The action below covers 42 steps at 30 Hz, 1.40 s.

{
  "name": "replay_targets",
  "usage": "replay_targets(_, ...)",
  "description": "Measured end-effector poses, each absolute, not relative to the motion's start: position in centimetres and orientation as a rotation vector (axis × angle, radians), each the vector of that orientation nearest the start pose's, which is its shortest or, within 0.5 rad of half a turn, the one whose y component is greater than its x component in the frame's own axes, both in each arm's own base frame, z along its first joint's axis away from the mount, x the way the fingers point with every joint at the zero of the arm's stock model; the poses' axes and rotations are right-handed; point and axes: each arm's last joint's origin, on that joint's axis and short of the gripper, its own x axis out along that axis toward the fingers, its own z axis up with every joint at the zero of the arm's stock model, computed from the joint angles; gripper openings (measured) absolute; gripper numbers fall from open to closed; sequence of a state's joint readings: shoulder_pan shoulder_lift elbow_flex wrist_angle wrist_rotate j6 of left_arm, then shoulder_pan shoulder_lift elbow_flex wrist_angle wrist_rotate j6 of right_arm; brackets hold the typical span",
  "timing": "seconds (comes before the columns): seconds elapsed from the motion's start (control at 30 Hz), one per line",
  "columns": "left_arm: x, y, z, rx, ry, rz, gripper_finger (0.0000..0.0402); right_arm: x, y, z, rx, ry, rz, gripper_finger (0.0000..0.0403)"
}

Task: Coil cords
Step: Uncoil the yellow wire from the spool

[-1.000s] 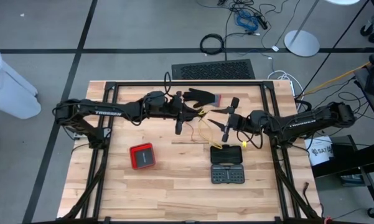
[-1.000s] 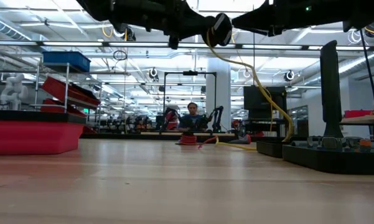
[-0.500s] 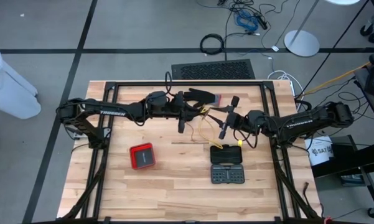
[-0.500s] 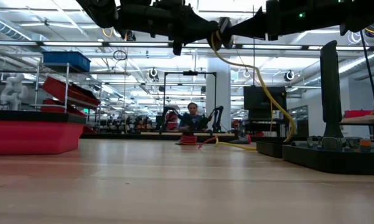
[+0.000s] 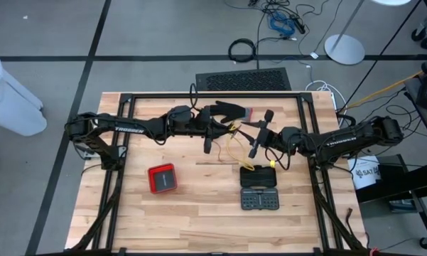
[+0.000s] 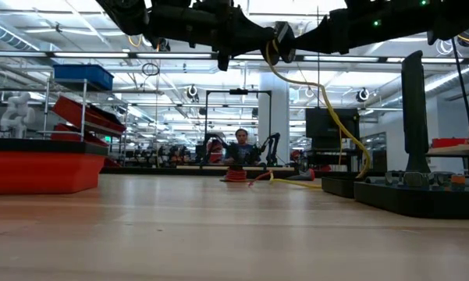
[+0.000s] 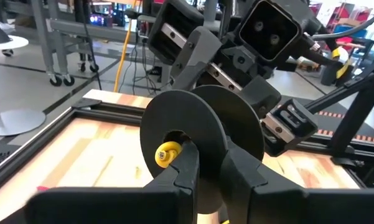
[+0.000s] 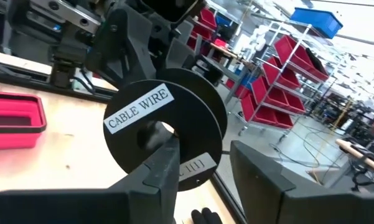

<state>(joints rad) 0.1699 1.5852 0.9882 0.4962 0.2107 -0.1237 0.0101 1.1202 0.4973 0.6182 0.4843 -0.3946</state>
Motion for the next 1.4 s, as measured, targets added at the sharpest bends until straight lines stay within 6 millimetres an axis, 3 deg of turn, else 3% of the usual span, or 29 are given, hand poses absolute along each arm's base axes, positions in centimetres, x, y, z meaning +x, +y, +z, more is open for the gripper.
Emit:
replay_targets(0.37, 35.2, 5.5, 27.0, -0.138, 0.102, -0.010, 0.0047, 23.2, -1.1, 24.6, -0.394, 0.114, -0.524, 0.0177)
replay_targets(0.73, 35.2, 5.2, 27.1, -0.153, 0.083, -0.003, 0.0047, 23.5, -1.1, 24.6, -0.371, 0.091, -0.496, 0.0138)
replay_targets(1.2, 35.4, 4.2, 27.4, -0.132, 0.062, 0.024, 0.0047, 23.8, -1.3, 24.9, -0.358, 0.022, -0.503, 0.0132)
replay_targets(1.4, 35.4, 4.0, 27.6, -0.125, 0.041, 0.022, 0.0047, 23.7, -1.3, 25.0, -0.356, 0.012, -0.503, 0.0071)
